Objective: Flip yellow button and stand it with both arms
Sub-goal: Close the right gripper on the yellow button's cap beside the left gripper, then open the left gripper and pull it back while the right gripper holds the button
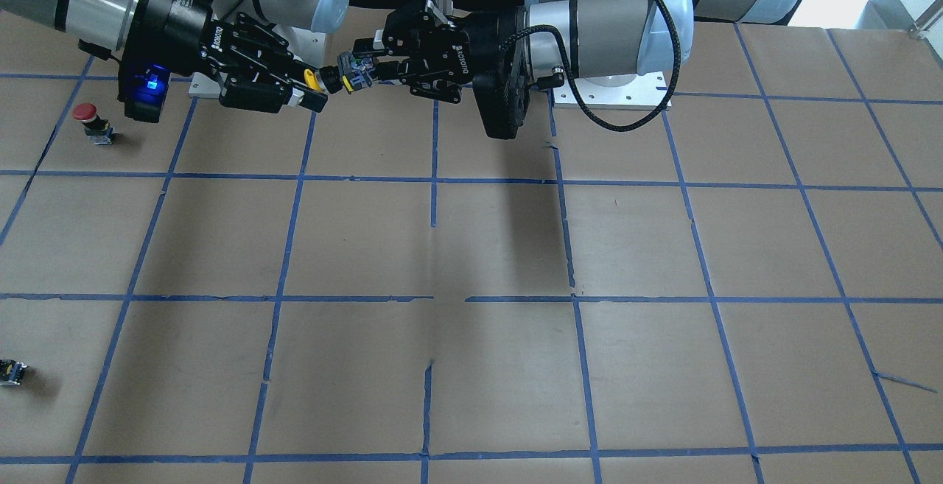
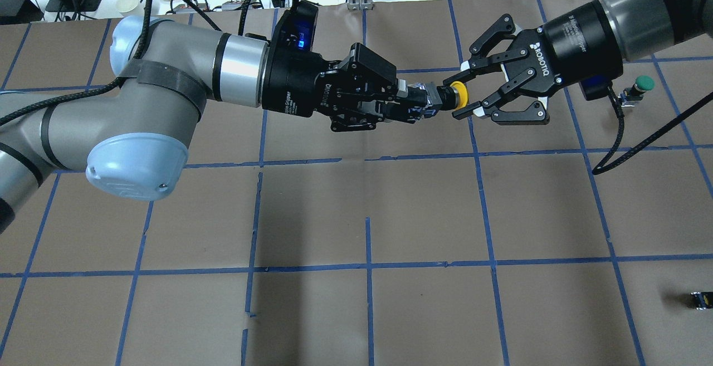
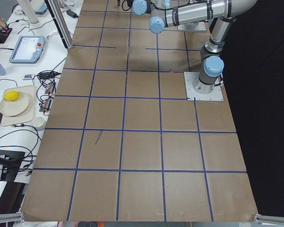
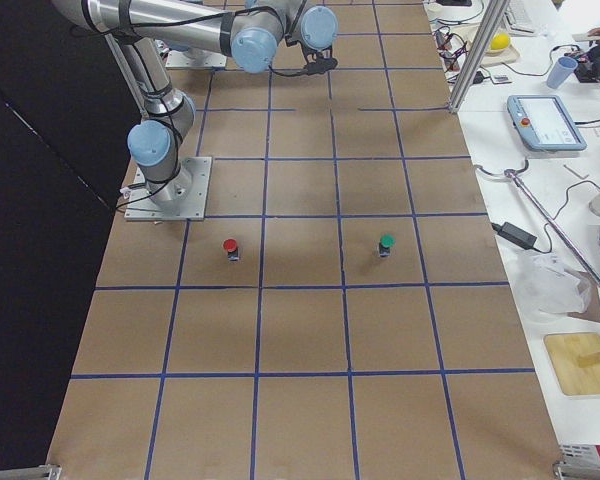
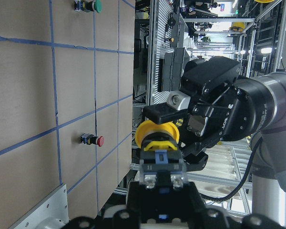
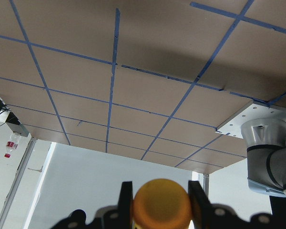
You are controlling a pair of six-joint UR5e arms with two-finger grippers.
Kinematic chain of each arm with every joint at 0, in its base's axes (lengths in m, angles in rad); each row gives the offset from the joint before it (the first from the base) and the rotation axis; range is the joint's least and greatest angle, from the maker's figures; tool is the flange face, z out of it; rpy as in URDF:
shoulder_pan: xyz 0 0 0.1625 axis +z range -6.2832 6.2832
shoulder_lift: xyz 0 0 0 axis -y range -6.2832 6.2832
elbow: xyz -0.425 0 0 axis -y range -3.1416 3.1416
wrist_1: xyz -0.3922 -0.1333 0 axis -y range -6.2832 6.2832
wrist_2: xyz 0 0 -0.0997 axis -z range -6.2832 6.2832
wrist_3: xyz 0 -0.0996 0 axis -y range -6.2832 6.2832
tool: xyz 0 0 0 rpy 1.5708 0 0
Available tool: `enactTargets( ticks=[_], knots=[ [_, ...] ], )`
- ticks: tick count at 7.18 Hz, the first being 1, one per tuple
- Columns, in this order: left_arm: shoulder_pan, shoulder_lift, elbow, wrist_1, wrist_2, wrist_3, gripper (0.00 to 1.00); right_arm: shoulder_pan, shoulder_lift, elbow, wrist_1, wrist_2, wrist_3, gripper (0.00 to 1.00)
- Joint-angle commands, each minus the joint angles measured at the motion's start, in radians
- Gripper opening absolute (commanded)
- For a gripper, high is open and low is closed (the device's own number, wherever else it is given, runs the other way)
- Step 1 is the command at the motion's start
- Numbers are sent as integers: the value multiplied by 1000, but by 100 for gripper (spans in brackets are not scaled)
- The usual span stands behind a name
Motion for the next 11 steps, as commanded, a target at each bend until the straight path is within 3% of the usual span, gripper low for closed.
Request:
enactTargets(
  ticks=[1,2,3,4,5,7,9,11],
  knots=[
    [0,3,0,0,-1,-9,6,-3,0,-1,0,0,0,28],
    [0,3,0,0,0,-17,14,-3,0,-1,1,20,0,27],
    [0,4,0,0,5,-13,56,-1,0,-2,1,26,-2,27],
    [0,3,0,0,7,-11,90,-3,0,-2,1,25,-2,27],
    [0,4,0,0,7,-11,99,-4,2,-4,1,26,-2,27],
    [0,3,2,0,8,-22,100,-11,8,-13,-26,6,-11,26],
    [0,3,29,0,55,-42,98,-26,6,-14,-115,-136,-126,26],
    [-3,0,127,-6,356,-62,98,-34,0,-14,-129,-402,-389,26]
  ],
)
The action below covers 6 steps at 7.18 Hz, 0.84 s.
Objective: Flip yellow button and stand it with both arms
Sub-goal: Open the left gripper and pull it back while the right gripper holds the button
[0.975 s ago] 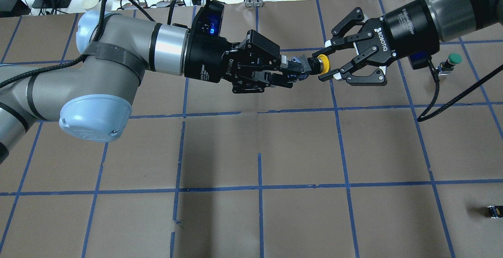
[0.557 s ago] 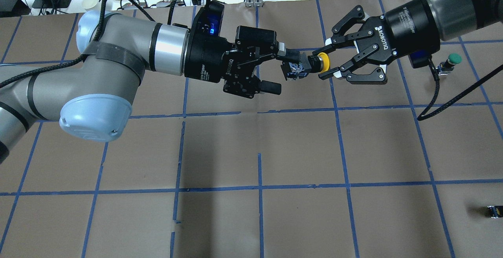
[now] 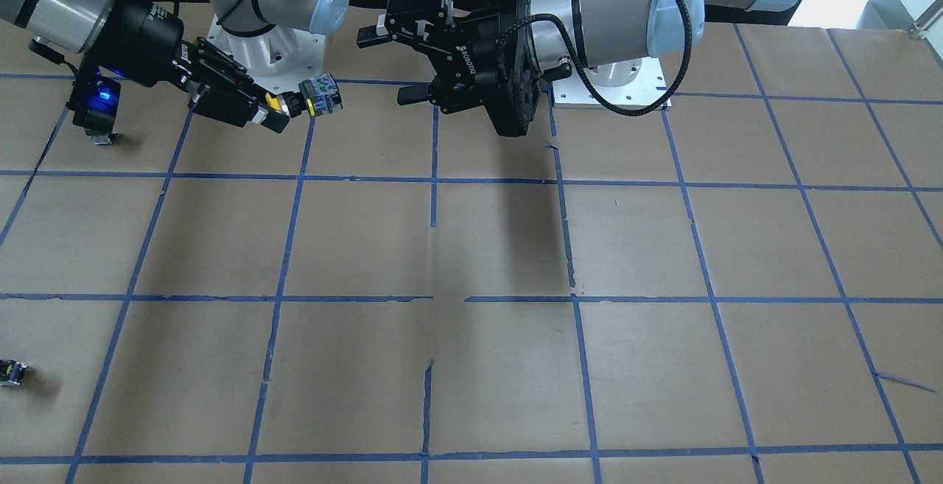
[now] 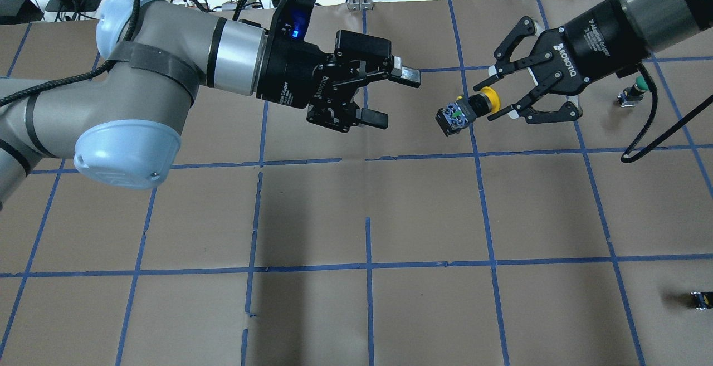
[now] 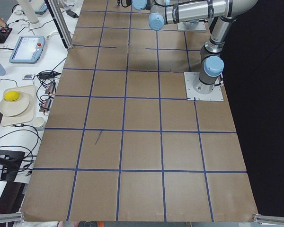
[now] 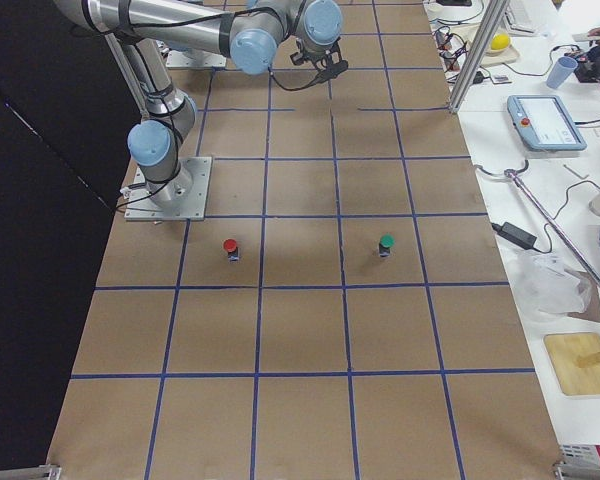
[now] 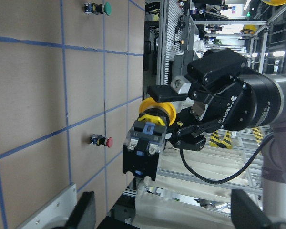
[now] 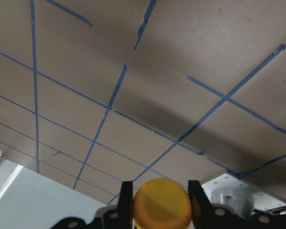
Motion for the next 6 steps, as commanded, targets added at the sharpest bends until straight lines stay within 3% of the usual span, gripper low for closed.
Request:
enactTargets(
  ticks=[1,2,3,4,6],
  knots=[
    [-4,-4,96,-17,281,-46,98,-5,-3,3,-74,-267,-241,26],
    [-5,4,116,-34,462,-51,98,-5,-3,8,-144,-351,-345,26],
    [-5,30,129,-69,579,-51,99,-5,-3,12,-227,-445,-439,24],
    [-5,39,151,-113,749,-43,99,-7,-3,17,-288,-494,-496,24],
    [27,54,167,-204,972,-23,99,-24,1,20,-294,-533,-520,20]
  ],
)
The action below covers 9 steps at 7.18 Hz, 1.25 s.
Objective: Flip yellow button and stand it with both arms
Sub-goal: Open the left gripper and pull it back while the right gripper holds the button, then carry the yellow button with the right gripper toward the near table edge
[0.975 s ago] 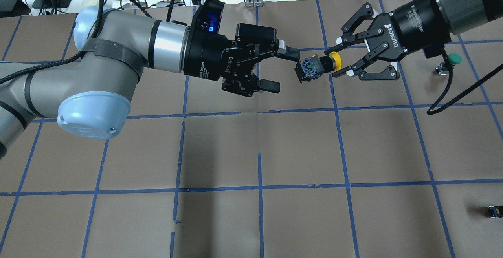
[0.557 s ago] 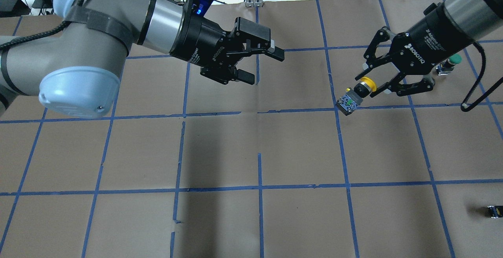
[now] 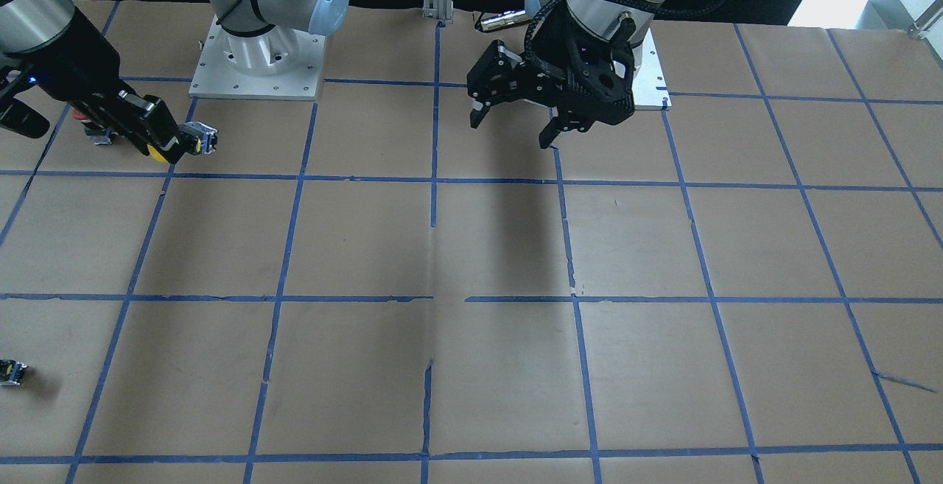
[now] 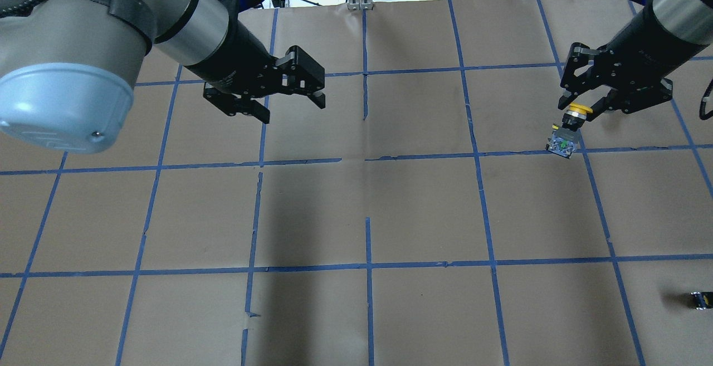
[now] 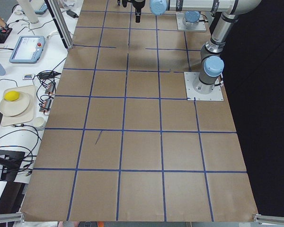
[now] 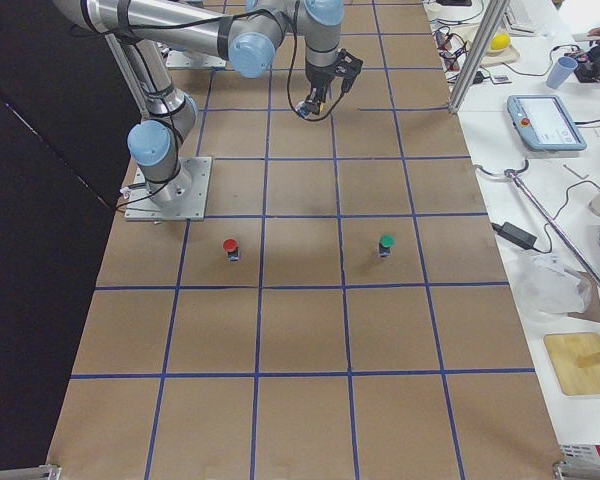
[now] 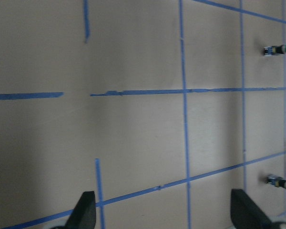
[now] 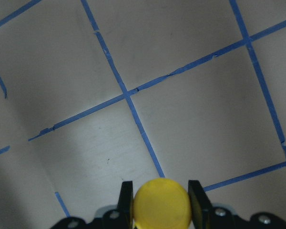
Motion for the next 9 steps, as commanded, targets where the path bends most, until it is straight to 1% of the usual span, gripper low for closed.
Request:
enactTargets(
  ticks=[1,2,4,5,6,8,9],
  knots=[
    [36,1,36,-49,270,12,100,-28,4,8,-46,-90,-31,18],
    [40,-2,51,-84,279,10,100,-47,1,44,-127,-104,-66,19],
    [39,-41,109,-89,280,7,100,-83,-2,129,-288,-122,-95,18],
    [36,-64,182,-160,285,7,100,-84,-2,141,-319,-159,-91,17],
    [37,-80,232,-205,289,6,100,-94,-5,146,-377,-162,-88,17],
    [41,-72,231,-210,288,14,100,-174,-5,207,-415,-161,-114,12],
    [37,-78,232,-198,279,14,100,-197,-3,230,-474,-162,-140,12]
  ],
)
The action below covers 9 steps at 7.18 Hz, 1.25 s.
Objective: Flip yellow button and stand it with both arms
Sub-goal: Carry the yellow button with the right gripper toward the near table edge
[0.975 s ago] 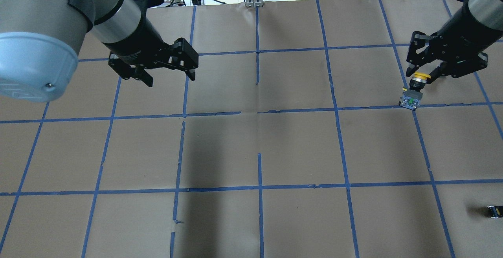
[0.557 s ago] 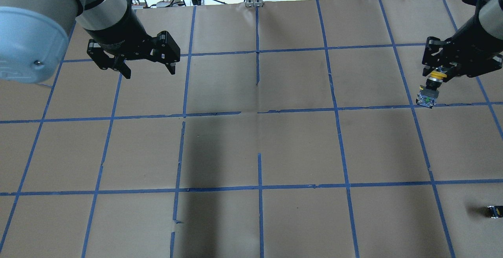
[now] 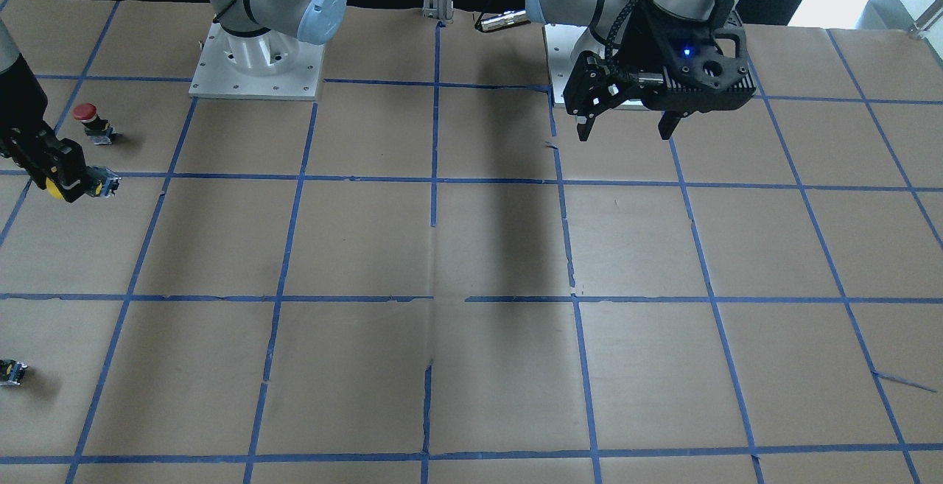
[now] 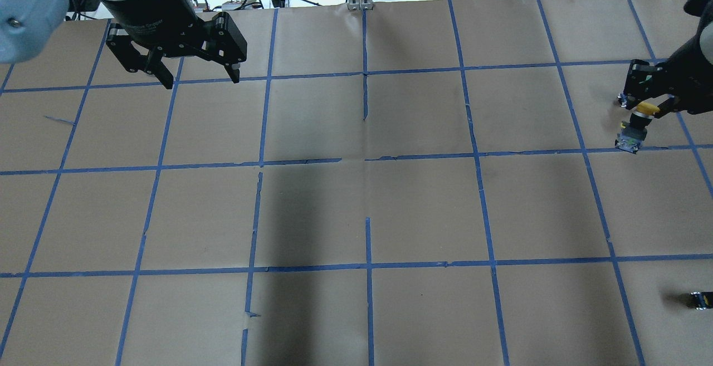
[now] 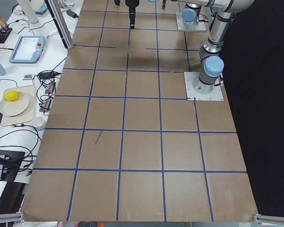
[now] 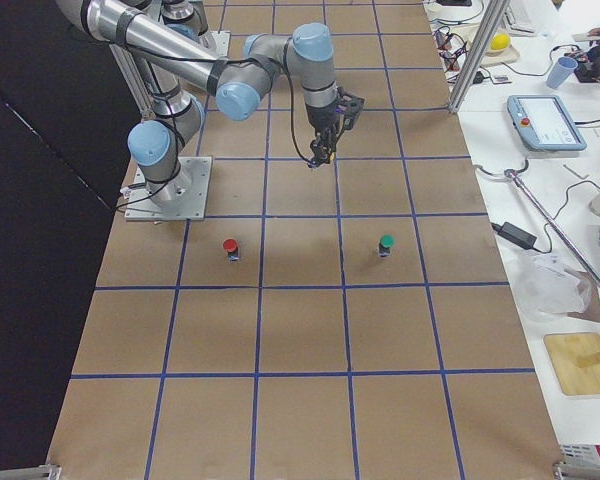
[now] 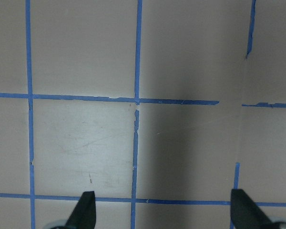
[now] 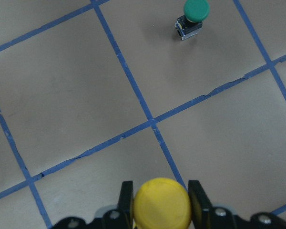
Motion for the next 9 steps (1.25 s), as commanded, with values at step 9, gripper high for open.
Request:
enactTargets(
  ticks=[9],
  knots=[
    [73,10,-1,98,-8,55,100,-40,110,214,-574,-231,-27,10]
  ],
)
